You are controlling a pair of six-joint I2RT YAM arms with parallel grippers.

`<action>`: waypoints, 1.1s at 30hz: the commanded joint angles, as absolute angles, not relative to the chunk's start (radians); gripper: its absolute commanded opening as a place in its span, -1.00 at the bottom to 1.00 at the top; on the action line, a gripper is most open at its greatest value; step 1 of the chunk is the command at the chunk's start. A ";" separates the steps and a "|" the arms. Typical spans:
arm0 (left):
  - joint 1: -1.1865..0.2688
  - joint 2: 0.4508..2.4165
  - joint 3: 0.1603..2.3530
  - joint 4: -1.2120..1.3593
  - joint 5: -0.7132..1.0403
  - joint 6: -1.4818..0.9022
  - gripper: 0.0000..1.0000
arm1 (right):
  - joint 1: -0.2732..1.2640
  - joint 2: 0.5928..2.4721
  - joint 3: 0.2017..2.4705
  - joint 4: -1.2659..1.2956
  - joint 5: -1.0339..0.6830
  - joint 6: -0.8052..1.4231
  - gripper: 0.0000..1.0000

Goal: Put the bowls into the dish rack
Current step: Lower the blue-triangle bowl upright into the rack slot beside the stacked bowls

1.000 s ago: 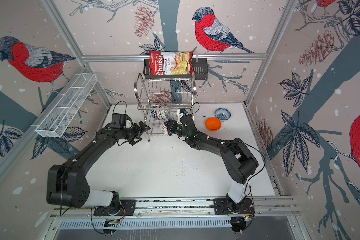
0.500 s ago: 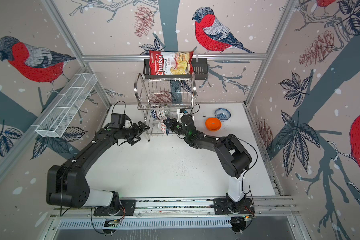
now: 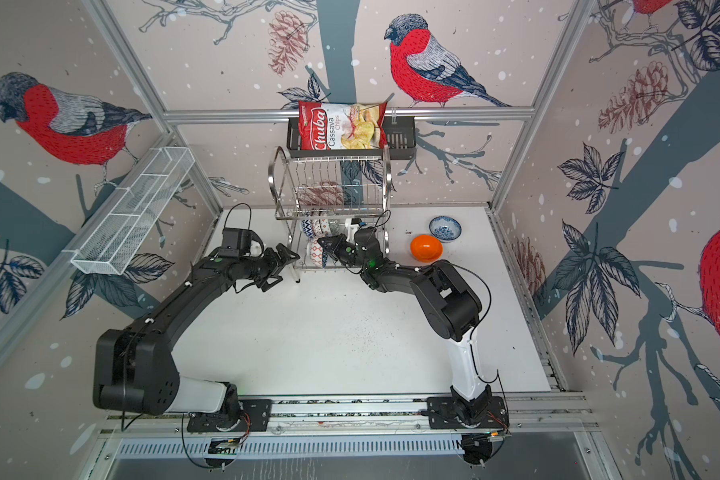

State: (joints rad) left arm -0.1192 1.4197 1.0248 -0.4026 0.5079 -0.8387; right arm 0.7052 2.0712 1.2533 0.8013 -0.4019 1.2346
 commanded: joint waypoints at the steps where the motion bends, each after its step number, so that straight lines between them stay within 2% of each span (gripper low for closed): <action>1: -0.117 1.417 1.025 -0.352 0.547 -0.843 0.94 | 0.712 2.097 1.282 0.917 -0.440 1.282 -1.00; 33: -0.055 1.327 0.856 -0.227 0.627 -0.924 0.94 | 0.722 2.292 1.452 1.023 -0.478 1.424 -1.00</action>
